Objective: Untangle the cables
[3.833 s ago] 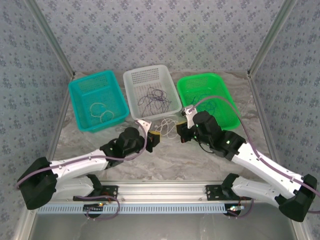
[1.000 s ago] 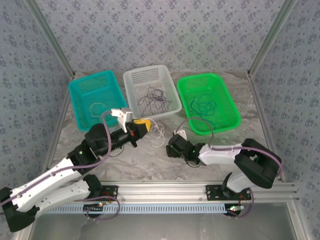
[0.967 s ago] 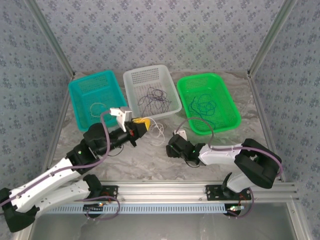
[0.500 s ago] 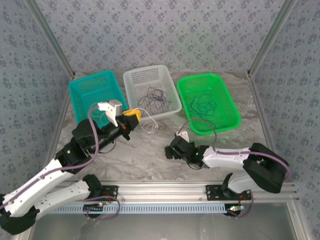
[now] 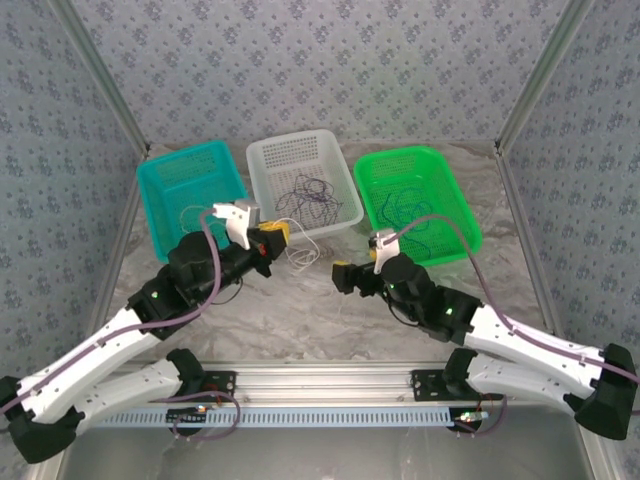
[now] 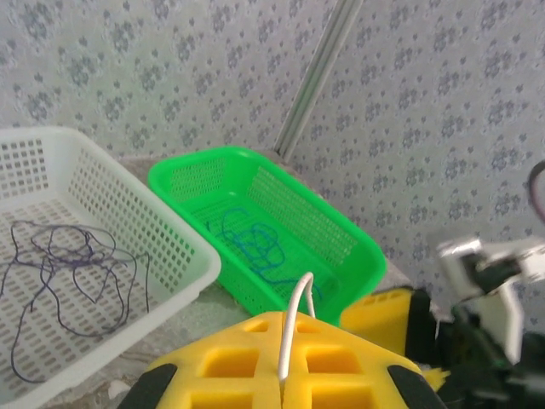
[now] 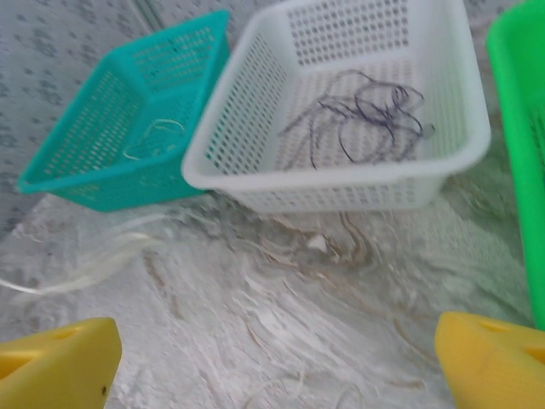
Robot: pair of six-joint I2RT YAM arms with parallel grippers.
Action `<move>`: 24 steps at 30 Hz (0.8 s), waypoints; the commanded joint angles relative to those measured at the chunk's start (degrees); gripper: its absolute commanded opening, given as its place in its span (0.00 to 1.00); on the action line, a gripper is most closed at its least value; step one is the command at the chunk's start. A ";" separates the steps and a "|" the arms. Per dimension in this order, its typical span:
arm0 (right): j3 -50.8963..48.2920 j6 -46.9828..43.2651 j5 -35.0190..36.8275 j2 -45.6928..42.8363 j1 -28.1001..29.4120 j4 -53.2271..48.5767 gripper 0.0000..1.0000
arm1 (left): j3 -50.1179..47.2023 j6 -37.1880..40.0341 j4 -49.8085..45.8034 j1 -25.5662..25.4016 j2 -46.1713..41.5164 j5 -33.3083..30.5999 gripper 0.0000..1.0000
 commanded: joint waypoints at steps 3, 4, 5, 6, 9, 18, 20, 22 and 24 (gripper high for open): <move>6.17 -6.90 -5.86 2.14 -0.01 0.99 0.97 | -0.62 -2.12 2.48 0.35 1.35 2.61 0.02; 6.71 -7.18 -6.91 2.71 -0.01 1.16 0.97 | -0.68 -2.16 2.54 0.36 1.44 2.68 0.02; 7.09 -7.33 -7.71 3.44 -0.07 1.59 0.96 | -0.79 -2.30 2.68 0.36 1.41 2.71 0.02; 7.19 -7.38 -7.97 3.93 -0.10 2.17 0.96 | -0.89 -2.40 2.80 0.36 1.40 2.79 0.02; 7.11 -7.39 -9.29 5.42 -0.86 4.24 0.95 | -1.18 -2.74 3.38 0.36 1.53 3.43 0.02; 10.76 -9.63 -15.10 13.74 -3.77 8.60 0.70 | -2.49 -4.75 7.03 0.34 2.38 6.73 0.02; 11.40 -9.92 -15.43 14.52 -4.31 8.45 0.47 | -2.83 -4.95 6.82 0.36 2.20 6.97 0.03; 12.28 -10.14 -17.29 14.58 -5.09 7.49 0.21 | -3.21 -4.86 6.12 0.35 1.78 6.21 0.08; 14.35 -10.19 -19.09 14.20 -5.71 4.67 0.05 | -3.95 -4.64 5.48 0.33 1.03 4.63 0.17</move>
